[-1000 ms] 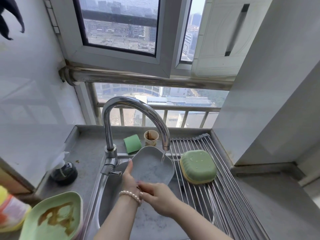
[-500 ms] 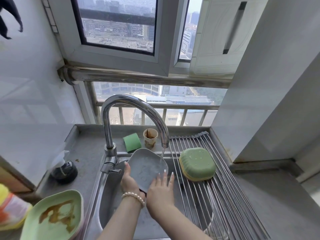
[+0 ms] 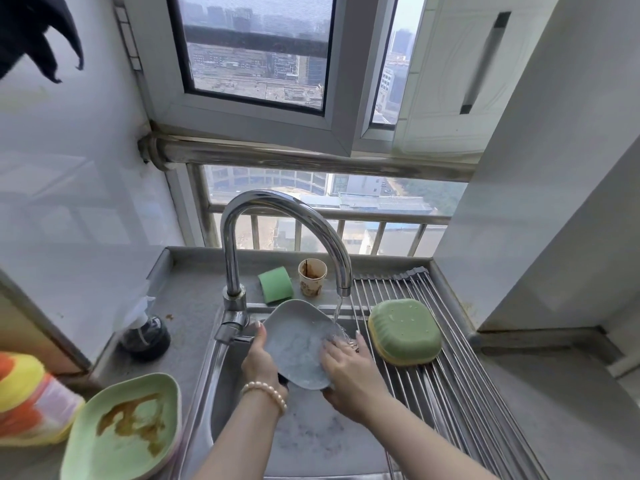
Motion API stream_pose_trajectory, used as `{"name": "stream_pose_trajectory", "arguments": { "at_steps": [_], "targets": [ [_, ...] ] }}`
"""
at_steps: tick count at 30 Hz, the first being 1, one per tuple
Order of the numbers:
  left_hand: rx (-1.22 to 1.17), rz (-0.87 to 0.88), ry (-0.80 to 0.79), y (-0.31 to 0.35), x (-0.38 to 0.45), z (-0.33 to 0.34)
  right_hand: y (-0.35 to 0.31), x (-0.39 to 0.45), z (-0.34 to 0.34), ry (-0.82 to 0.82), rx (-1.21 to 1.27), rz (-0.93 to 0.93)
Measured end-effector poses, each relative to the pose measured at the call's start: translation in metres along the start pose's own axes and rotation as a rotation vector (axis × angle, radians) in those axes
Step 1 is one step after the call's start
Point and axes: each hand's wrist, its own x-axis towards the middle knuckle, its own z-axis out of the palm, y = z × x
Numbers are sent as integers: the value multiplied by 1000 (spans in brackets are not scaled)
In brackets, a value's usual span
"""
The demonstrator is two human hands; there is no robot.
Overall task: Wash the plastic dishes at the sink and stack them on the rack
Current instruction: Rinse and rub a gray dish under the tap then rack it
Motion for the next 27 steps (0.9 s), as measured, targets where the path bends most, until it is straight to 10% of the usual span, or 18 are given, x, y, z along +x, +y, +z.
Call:
{"name": "stream_pose_trajectory", "arguments": {
  "at_steps": [8,18,27],
  "targets": [
    [-9,-47,-286,-3,-5,4,-4,5,3,245,-141,-8],
    [-73,-39,-208,-17,-18,8,-5,-2,20,369,205,-107],
    [-47,-221,-204,-10,-15,6,8,3,-6,-115,-267,30]
  ]
}}
